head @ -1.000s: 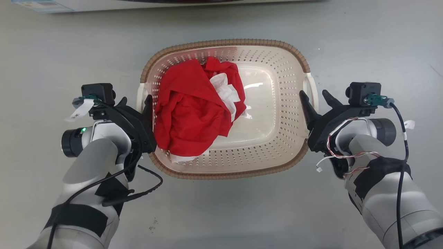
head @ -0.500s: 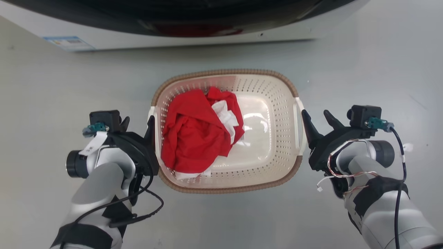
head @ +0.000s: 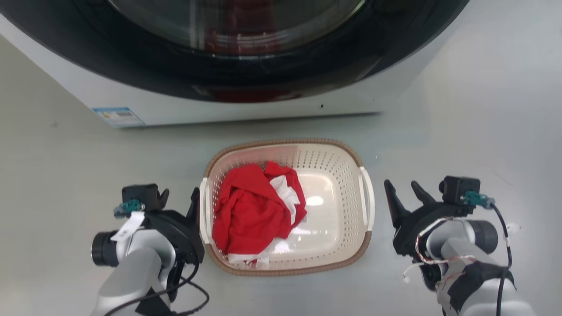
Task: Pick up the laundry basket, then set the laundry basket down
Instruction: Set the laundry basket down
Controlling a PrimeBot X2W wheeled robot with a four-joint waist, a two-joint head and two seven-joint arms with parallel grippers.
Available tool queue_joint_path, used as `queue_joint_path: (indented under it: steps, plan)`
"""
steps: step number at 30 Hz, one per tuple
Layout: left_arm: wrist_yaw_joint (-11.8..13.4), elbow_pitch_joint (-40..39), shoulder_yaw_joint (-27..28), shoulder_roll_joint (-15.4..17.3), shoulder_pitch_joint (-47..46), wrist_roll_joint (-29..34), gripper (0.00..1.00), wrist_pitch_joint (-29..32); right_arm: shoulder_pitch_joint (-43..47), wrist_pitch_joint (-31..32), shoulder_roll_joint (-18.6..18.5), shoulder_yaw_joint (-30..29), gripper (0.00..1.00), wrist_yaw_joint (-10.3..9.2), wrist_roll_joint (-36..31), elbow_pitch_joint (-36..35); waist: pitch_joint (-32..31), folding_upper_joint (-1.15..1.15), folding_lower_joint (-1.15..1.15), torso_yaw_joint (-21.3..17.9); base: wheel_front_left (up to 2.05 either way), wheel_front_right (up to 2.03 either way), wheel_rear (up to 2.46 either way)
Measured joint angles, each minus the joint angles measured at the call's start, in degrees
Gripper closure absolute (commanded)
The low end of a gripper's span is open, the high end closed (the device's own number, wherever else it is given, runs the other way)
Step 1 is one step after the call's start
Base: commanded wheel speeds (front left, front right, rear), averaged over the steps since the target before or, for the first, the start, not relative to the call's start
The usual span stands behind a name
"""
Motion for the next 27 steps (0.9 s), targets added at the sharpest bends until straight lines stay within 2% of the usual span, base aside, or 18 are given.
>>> queue_joint_path:
  steps: [6, 19, 27]
  plan:
    - [0.2, -1.2, 0.0, 0.0, 4.0, 0.2, 0.00, -0.3, 3.8, -0.4, -0.4, 0.1, 0.00, 0.00, 0.0, -0.6, -5.1, 0.00, 0.00, -0.2, 0.00, 0.00, 0.00]
    - [3.2, -9.3, 1.5, 0.1, 14.0, 1.2, 0.00, -0.3, 13.6, -0.5, -2.1, -2.4, 0.00, -0.10, -0.1, -5.2, -16.1, 0.00, 0.00, -0.4, 0.00, 0.00, 0.00]
    - [5.8, -16.6, 2.8, 1.0, 20.4, 3.2, 0.00, -0.3, 18.3, -0.5, -3.2, -3.4, 0.00, -1.89, -1.5, -10.3, -21.9, 0.00, 0.00, -0.2, 0.00, 0.00, 0.00]
